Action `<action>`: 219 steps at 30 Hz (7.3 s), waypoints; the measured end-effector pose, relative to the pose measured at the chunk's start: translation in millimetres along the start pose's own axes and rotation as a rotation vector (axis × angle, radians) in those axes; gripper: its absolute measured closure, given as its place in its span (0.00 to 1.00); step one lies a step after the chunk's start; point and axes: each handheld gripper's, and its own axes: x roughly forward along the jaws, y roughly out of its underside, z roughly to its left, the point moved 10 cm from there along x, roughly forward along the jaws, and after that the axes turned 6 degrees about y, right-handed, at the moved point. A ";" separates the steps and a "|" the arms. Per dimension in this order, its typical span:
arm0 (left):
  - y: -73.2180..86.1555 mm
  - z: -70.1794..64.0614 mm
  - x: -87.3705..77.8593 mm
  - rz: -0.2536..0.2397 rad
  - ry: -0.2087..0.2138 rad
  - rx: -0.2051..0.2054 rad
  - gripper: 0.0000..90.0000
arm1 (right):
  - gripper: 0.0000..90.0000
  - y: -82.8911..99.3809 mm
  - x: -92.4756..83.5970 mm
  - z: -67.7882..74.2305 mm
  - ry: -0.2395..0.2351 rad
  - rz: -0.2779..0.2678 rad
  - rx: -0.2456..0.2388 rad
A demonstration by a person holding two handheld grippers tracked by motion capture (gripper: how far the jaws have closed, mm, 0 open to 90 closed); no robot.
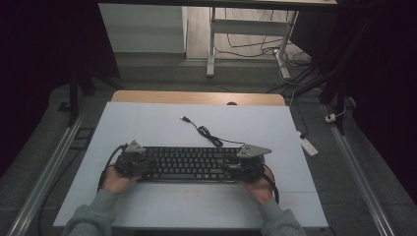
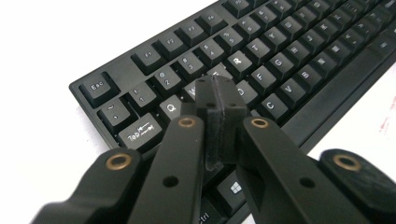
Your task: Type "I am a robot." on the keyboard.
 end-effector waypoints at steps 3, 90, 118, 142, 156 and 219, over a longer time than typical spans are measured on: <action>1.8 1.2 1.4 0.012 -0.007 0.004 0.99 | 0.60 0.2 0.5 0.5 -0.001 0.002 -0.004; -24.7 -35.5 -12.5 -0.131 0.111 0.013 0.46 | 0.59 -0.3 -1.6 -0.9 0.011 0.001 -0.006; -19.4 -69.1 11.3 -0.052 0.170 0.119 0.85 | 0.59 1.0 -1.0 -2.1 0.014 0.005 -0.010; -13.5 -83.2 29.9 0.006 0.185 0.167 0.99 | 0.59 1.6 0.1 -1.3 0.013 0.009 -0.015; -8.5 -77.3 39.1 0.034 0.160 0.162 0.99 | 0.59 2.1 0.7 -1.1 0.014 0.011 -0.016; -31.1 -33.1 2.9 -0.126 0.073 0.003 0.74 | 0.59 3.1 1.3 -1.6 0.021 0.016 -0.018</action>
